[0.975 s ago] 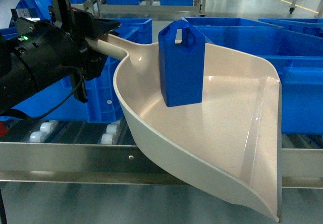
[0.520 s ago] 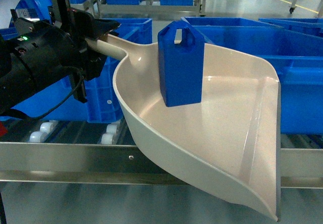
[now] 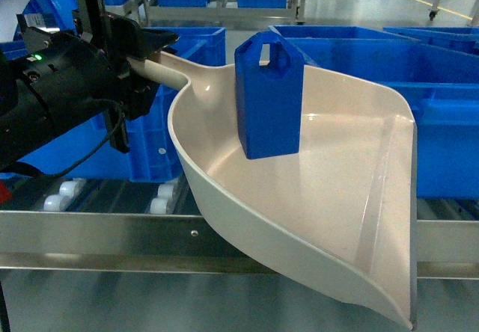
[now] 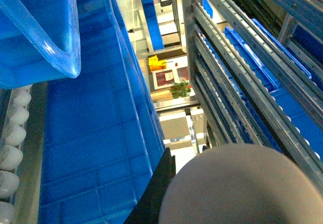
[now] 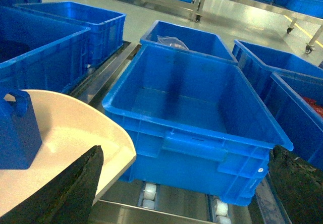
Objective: Place part in tray to right shelf
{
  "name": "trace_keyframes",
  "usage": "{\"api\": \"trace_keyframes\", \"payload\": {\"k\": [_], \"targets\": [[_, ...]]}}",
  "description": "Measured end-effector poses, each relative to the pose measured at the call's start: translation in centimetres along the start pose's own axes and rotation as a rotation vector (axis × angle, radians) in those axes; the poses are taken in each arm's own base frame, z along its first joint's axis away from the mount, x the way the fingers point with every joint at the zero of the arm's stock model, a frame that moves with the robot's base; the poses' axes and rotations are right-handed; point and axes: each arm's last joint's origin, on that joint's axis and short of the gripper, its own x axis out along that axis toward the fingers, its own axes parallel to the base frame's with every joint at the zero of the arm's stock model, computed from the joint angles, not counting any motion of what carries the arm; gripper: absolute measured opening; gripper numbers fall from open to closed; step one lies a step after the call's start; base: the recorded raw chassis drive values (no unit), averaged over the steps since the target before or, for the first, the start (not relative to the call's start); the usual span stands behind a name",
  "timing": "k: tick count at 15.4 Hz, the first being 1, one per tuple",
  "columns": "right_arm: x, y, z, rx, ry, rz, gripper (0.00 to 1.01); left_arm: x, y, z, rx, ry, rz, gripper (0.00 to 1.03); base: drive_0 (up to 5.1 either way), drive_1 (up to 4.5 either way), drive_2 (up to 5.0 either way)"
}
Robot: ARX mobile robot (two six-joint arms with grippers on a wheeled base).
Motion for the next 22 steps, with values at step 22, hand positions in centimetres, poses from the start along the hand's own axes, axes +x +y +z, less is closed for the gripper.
{"api": "trace_keyframes", "payload": {"k": [22], "targets": [[0.0, 0.0, 0.0, 0.0, 0.0, 0.0, 0.98, 0.0, 0.0, 0.0, 0.0, 0.0, 0.0, 0.12, -0.8, 1.42, -0.4]]}}
